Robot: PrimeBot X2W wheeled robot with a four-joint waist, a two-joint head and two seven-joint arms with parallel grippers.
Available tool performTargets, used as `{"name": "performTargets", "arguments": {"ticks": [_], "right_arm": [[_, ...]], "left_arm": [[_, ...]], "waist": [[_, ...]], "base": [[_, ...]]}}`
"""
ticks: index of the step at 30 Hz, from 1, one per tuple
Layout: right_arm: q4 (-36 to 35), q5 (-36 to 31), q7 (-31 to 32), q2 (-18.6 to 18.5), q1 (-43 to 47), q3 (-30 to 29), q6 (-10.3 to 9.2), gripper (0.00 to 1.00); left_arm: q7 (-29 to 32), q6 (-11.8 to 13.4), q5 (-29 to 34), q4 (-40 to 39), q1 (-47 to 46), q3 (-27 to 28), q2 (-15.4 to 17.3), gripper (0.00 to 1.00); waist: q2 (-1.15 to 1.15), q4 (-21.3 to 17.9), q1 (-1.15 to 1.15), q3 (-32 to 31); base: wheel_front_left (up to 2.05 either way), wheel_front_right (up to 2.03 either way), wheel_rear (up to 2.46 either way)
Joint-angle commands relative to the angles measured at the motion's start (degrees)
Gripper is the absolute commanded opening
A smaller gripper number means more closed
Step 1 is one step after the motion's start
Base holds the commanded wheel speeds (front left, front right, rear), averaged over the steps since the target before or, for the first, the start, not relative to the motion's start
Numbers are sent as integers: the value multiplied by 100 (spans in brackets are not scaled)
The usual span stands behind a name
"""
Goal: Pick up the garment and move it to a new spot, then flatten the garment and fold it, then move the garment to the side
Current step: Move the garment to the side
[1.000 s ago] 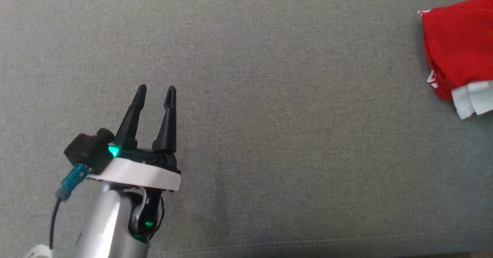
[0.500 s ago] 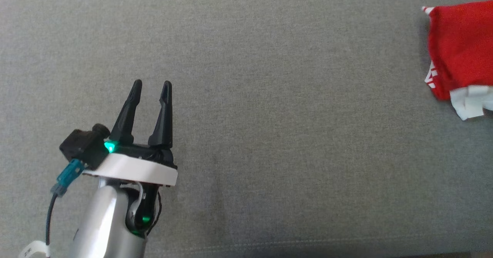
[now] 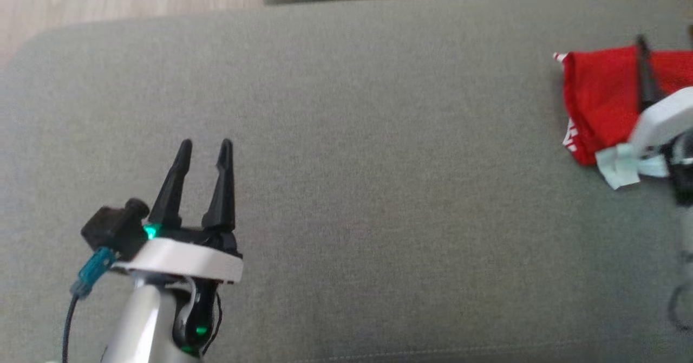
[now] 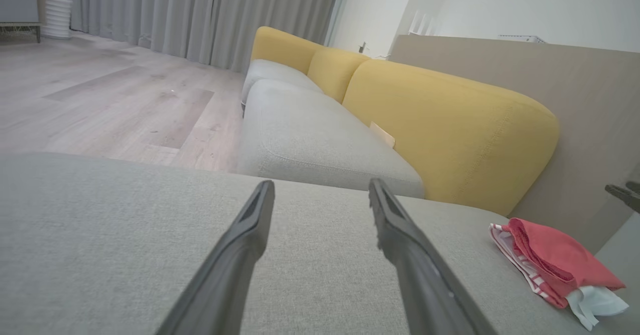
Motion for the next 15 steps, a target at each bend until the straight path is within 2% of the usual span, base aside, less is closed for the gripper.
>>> {"name": "performTargets", "arguments": {"ticks": [1, 2, 9, 15], "right_arm": [[-480, 217, -127, 236, 160, 93, -5, 100], [-480, 217, -127, 236, 160, 93, -5, 100], [-1255, 797, -645, 1221, 1143, 276, -5, 100], [-1404, 925, -1287, 1595, 1923, 477, -5, 100]], "left_arm": [[-35, 65, -28, -242, -67, 255, 31, 100], [-35, 65, -28, -242, -67, 255, 31, 100], [-35, 174, -16, -320, 220, 318, 31, 100], [-35, 254, 14, -355, 528, 337, 31, 100]], "waist": [[0, 10, 0, -308], [0, 10, 0, -308], [0, 129, 0, -744], [0, 210, 0, -973]], "base": [[0, 0, 0], [0, 0, 0], [0, 0, 0], [0, 0, 0]]}}
